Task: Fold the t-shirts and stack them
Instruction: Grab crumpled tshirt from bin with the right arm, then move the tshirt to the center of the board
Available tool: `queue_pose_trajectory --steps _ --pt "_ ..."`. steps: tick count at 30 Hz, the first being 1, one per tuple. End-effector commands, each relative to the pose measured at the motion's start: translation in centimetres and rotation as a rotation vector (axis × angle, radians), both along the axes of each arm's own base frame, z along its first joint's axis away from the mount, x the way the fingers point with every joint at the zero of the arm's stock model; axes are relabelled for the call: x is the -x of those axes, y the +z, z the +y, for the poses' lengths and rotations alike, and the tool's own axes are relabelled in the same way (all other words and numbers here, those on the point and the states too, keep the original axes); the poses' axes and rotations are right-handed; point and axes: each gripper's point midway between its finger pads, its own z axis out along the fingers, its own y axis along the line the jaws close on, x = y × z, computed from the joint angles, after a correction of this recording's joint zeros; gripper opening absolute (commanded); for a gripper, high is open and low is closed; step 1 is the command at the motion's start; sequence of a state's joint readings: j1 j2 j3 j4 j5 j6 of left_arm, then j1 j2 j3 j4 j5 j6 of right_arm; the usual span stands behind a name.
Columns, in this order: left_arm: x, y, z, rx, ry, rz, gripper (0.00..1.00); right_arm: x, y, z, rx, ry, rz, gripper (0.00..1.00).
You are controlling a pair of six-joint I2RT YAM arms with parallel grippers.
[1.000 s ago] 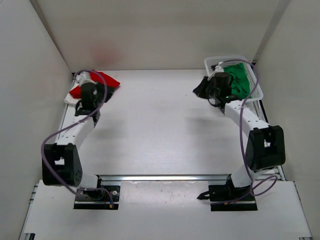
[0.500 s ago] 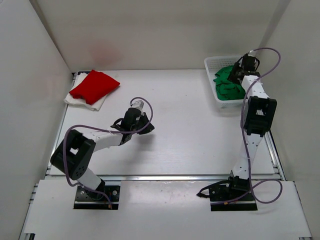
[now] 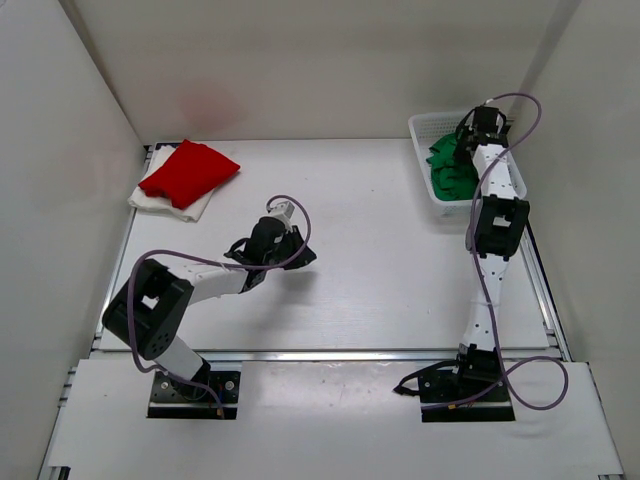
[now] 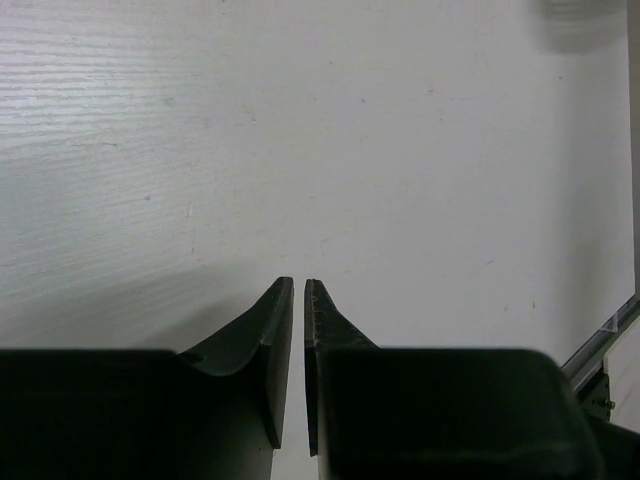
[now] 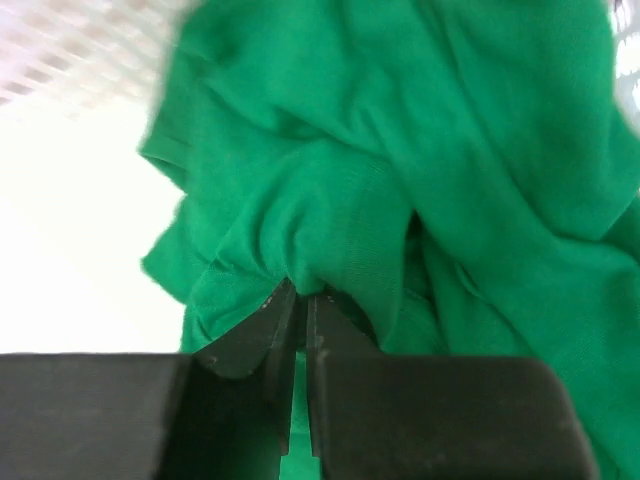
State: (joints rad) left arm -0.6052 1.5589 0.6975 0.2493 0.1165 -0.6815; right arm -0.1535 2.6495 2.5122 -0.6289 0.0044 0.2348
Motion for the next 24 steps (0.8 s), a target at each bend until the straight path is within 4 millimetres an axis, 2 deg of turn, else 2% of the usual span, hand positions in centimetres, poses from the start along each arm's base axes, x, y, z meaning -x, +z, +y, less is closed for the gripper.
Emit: queue_pose_trajectory --steps 1,2,4,5,6,7,8,10,11,12,14,15,16,17,18,19,22,24 --pt "-0.6 2.2 -0.5 0.054 -0.008 -0.039 0.22 -1.2 10.3 1.6 0.023 0.039 -0.181 0.00" --pt "-0.8 2.2 -0.4 0.055 -0.001 -0.032 0.22 -1.1 11.7 2.3 0.027 0.056 -0.201 0.00" --pt "-1.1 2.7 -0.1 0.080 0.000 -0.033 0.22 0.1 18.6 2.9 0.034 0.081 -0.301 0.00" --pt "-1.4 3.3 -0.1 0.093 0.006 -0.038 0.22 0.5 20.2 3.5 0.038 0.097 -0.324 0.00" --pt "-1.6 3.3 0.4 0.101 0.011 -0.027 0.22 1.6 23.5 4.5 0.039 0.125 -0.369 0.00" --pt "-1.9 4.2 0.4 0.119 0.013 -0.040 0.22 2.9 26.7 5.4 0.042 0.151 -0.411 0.00" --pt "-2.3 4.5 1.0 0.123 0.030 -0.041 0.23 3.9 28.4 6.4 0.035 0.184 -0.431 0.00" --pt "-2.5 5.5 2.0 0.158 0.053 -0.047 0.23 7.1 34.1 10.0 0.023 0.275 -0.515 0.00" --pt "-3.0 5.6 2.9 0.169 0.081 -0.047 0.23 8.8 37.0 11.0 0.028 0.305 -0.567 0.00" --pt "-3.1 6.1 3.3 0.183 0.091 -0.050 0.24 9.7 38.3 12.6 0.017 0.340 -0.593 0.00" --pt "-3.7 6.8 5.0 0.207 0.127 -0.051 0.25 13.7 43.2 18.1 -0.045 0.496 -0.706 0.00" --pt "-3.9 7.2 5.7 0.213 0.151 -0.061 0.25 14.8 44.4 20.5 -0.081 0.556 -0.741 0.01" --pt "-4.0 7.3 6.7 0.226 0.174 -0.057 0.25 17.1 46.4 23.0 -0.116 0.633 -0.801 0.00" --pt "-4.2 7.2 7.9 0.238 0.207 -0.053 0.25 18.5 47.6 24.2 -0.134 0.670 -0.847 0.00" --pt "-4.5 7.5 8.9 0.256 0.236 -0.056 0.25 19.9 49.0 26.4 -0.151 0.723 -0.905 0.00" --pt "-4.2 7.5 9.6 0.268 0.252 -0.059 0.25 21.6 49.3 27.6 -0.161 0.756 -0.920 0.00" --pt "-4.1 7.5 12.3 0.284 0.313 -0.053 0.26 24.4 50.0 29.4 -0.265 0.837 -0.957 0.00" --pt "-4.3 7.6 14.6 0.288 0.368 -0.064 0.27 26.0 50.1 30.8 -0.362 0.962 -0.969 0.00"
